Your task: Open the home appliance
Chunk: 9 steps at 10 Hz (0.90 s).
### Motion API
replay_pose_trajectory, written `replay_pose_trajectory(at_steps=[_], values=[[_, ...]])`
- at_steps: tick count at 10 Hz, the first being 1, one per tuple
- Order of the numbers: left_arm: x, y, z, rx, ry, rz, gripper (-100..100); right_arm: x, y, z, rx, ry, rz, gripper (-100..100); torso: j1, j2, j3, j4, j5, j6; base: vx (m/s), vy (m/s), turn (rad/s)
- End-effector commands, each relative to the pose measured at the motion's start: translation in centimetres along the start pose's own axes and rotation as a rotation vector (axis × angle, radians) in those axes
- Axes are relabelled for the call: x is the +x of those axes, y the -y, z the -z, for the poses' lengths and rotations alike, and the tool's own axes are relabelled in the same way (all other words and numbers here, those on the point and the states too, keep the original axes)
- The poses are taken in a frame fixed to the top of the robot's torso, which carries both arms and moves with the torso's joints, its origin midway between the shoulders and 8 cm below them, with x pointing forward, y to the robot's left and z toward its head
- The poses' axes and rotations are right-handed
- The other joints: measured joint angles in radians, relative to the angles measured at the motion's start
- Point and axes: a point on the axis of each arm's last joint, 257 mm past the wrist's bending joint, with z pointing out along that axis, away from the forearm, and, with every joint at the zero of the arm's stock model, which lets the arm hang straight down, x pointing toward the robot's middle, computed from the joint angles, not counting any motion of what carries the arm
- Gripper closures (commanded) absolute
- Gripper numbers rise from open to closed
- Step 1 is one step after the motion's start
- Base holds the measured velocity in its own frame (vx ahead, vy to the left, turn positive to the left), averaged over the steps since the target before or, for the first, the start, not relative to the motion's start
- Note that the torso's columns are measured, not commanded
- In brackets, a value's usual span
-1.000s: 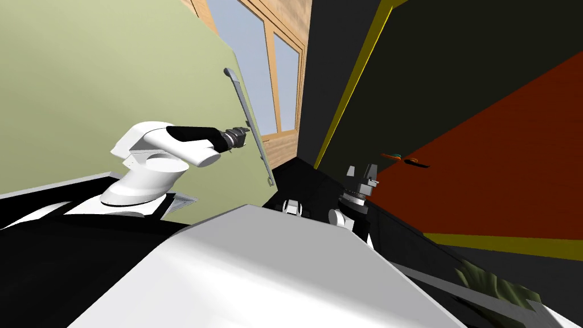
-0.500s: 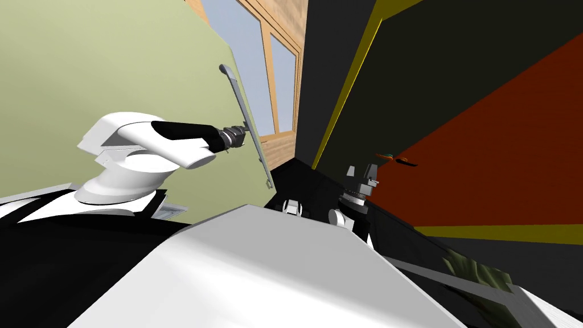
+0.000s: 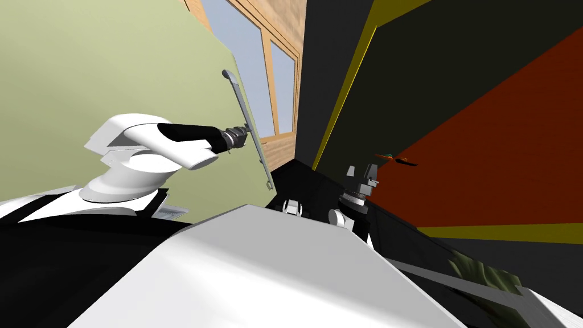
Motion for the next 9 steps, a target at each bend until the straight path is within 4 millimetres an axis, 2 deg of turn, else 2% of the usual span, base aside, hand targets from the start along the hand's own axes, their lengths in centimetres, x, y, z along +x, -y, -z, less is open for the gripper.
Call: replay_pose_trajectory(at_steps=[1,2,3,5,6,9], values=[[-0.1,1.0,0.9,0.013,0.005,-0.011,100,0.0,0.0,0.0,0.0,0.0,0.0,0,0.0,0.0,0.0,-0.001,0.001,-0.001,-0.036,-0.02,-0.005],[0.0,0.7,0.4,0.011,0.002,-0.009,100,0.0,0.0,0.0,0.0,0.0,0.0,0,-0.002,0.006,0.005,0.0,0.001,-0.003,-0.017,-0.012,-0.006],[1.4,1.8,0.5,0.045,-0.045,-0.022,100,0.0,0.0,0.0,0.0,0.0,0.0,0,-0.001,0.011,0.01,0.003,0.002,-0.005,-0.074,-0.038,0.113],[4.2,3.7,1.0,0.107,-0.135,-0.05,100,0.0,0.0,0.0,0.0,0.0,0.0,0,-0.001,0.024,0.018,0.007,0.001,-0.006,-0.194,-0.045,0.226],[4.3,3.9,1.0,0.117,-0.138,-0.049,100,0.0,0.0,0.0,0.0,0.0,0.0,0,-0.003,0.024,0.018,0.007,0.001,-0.006,-0.16,-0.081,0.062],[8.4,6.9,2.4,0.224,-0.27,-0.085,100,0.0,0.0,0.0,0.0,0.0,0.0,0,0.001,0.014,0.011,0.004,0.002,-0.006,-0.177,-0.067,0.185]])
